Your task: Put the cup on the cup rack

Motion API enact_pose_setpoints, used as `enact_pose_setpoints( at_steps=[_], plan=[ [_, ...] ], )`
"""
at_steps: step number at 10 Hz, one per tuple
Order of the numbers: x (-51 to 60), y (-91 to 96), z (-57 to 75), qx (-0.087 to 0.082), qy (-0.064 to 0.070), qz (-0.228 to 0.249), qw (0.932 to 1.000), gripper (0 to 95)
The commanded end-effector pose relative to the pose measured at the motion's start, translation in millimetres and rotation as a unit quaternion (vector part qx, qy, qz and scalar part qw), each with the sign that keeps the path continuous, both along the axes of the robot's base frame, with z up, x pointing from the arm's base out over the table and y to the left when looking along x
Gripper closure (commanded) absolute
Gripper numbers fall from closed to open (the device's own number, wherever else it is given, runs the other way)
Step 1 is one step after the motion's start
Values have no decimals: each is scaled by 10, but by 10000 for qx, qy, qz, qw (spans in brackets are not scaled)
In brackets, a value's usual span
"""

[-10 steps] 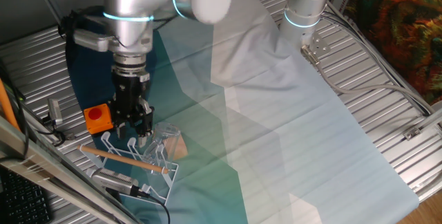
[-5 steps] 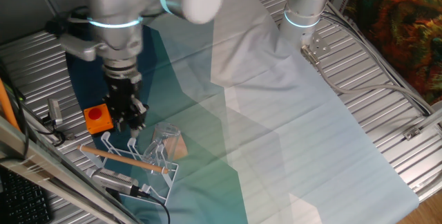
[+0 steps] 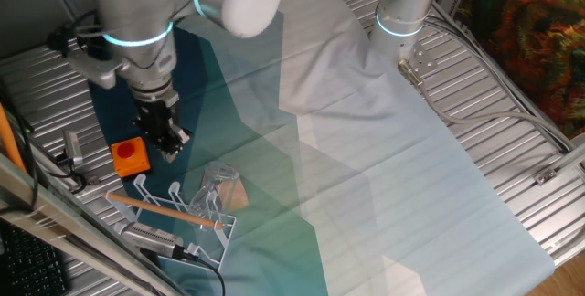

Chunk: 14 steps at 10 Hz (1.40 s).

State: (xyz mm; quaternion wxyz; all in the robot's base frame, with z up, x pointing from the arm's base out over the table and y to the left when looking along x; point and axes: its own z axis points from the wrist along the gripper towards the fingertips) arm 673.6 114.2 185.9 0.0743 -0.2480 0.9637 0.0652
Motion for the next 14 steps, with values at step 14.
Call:
enact_pose_setpoints(
  at_steps=[14],
  plan=[
    [-454, 17, -272, 37, 861, -393, 9955, 760]
  ],
)
